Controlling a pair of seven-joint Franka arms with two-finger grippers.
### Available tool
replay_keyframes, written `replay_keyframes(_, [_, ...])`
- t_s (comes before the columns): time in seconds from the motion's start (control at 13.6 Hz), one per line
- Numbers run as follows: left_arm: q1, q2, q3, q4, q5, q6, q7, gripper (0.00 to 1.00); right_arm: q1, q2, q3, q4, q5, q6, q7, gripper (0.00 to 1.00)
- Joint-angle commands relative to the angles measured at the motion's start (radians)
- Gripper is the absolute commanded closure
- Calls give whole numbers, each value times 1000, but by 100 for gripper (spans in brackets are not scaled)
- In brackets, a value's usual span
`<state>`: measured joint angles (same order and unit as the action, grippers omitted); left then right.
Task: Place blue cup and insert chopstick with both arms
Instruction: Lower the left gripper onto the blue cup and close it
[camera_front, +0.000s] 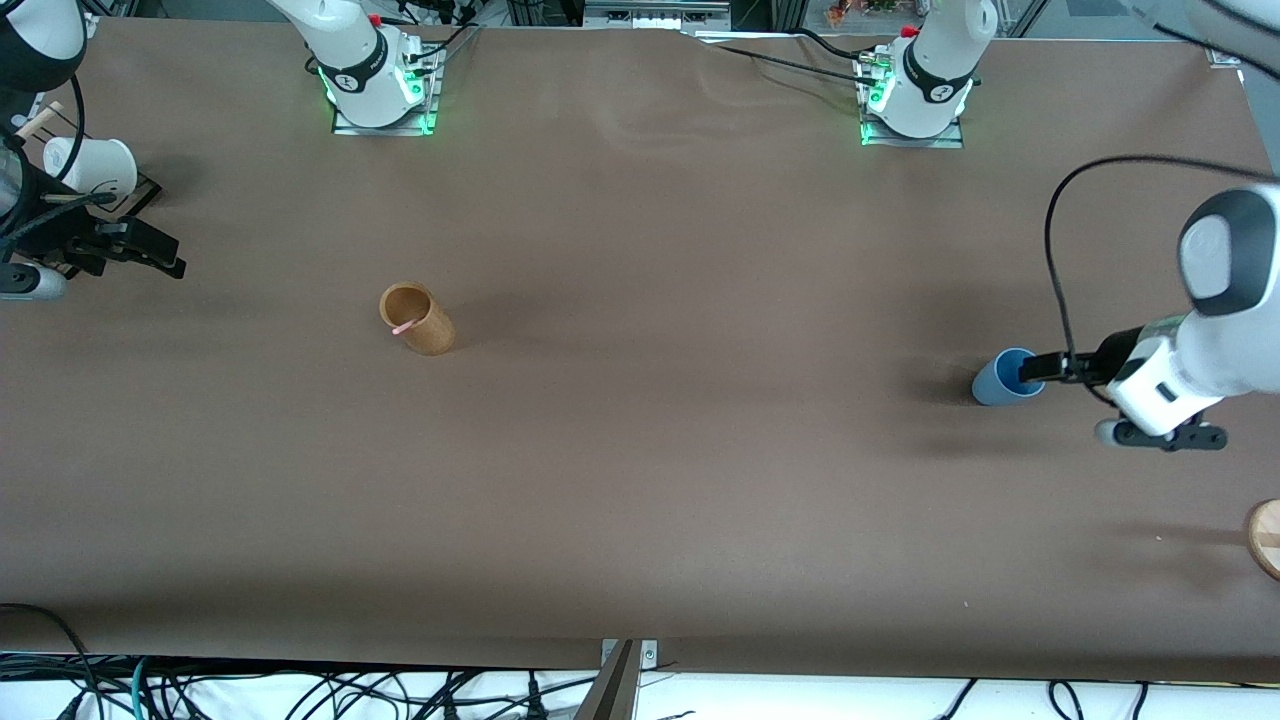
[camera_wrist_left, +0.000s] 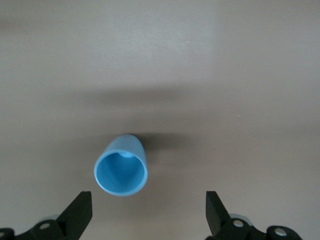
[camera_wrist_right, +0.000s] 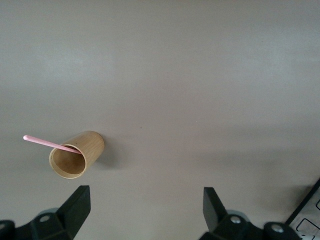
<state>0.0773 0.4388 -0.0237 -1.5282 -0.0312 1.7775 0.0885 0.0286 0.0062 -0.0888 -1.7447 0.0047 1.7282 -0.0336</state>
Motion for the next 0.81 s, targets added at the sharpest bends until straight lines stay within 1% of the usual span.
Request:
replay_keyframes(0.0, [-23,-2,-1,-47,56,49,14,0,-1,6,-2,22,9,-19,4,0])
replay_keyframes(0.15, [-24,-5,-1,-111,56,107,13,0,-1,6,-2,22,9,-19,4,0])
replay_keyframes(0.37, [-22,-11,-1,-228,56,242,13,0,-1,6,-2,22,9,-19,3,0])
replay_keyframes(0.74, [-22,-26,1,-343,56,370,13,0,-1,6,-2,21,9,-21,3,0])
